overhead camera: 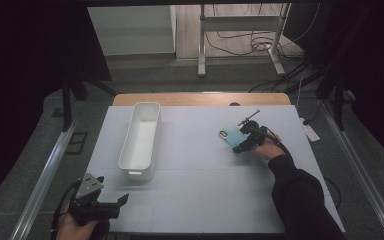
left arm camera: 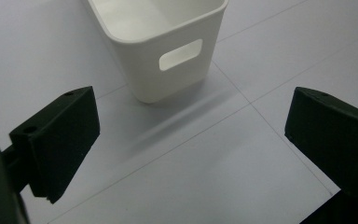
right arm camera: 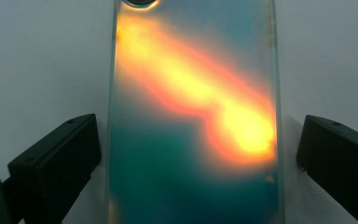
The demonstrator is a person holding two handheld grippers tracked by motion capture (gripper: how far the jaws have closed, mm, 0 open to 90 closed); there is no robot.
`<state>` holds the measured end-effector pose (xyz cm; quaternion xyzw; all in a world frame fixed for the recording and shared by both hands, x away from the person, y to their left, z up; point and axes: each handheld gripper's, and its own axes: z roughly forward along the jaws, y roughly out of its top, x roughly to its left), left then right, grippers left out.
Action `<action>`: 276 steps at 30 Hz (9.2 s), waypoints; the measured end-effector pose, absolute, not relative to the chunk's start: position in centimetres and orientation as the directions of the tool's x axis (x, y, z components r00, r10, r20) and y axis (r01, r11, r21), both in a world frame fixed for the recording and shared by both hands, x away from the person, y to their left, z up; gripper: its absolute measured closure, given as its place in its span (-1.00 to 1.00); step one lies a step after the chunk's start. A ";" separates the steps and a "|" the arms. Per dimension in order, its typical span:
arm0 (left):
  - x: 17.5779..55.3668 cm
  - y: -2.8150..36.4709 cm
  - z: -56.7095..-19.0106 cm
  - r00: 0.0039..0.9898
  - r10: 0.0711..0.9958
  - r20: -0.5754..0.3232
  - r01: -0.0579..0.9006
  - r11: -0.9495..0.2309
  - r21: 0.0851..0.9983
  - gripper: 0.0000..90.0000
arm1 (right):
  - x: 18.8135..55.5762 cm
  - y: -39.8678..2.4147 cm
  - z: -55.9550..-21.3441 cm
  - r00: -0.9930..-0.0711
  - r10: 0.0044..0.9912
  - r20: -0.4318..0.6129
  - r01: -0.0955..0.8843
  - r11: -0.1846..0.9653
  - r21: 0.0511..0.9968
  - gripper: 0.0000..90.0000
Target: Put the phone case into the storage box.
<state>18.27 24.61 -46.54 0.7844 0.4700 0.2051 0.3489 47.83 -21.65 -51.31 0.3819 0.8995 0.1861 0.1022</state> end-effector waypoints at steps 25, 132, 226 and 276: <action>18.2 24.6 -46.5 0.469 0.883 -0.003 0.593 -0.313 0.742 -0.92 | 47.3 -21.9 -50.1 -0.676 0.736 -0.016 0.658 0.614 0.435 -0.62; 26.5 15.6 -42.9 0.835 0.508 -0.210 0.406 -0.313 0.859 -1.00 | 31.9 -20.9 -41.6 -0.852 0.505 0.134 0.392 0.448 0.803 -0.62; 29.3 10.8 -42.1 0.941 0.016 -0.339 0.327 -0.316 0.891 0.93 | 29.7 -17.7 -41.8 -0.937 0.255 0.239 0.335 0.466 0.819 -0.64; 29.6 11.6 -41.7 0.932 0.275 -0.237 0.339 -0.427 0.838 0.96 | 29.9 -18.3 -42.9 -0.913 0.379 0.147 0.354 0.564 0.746 -0.99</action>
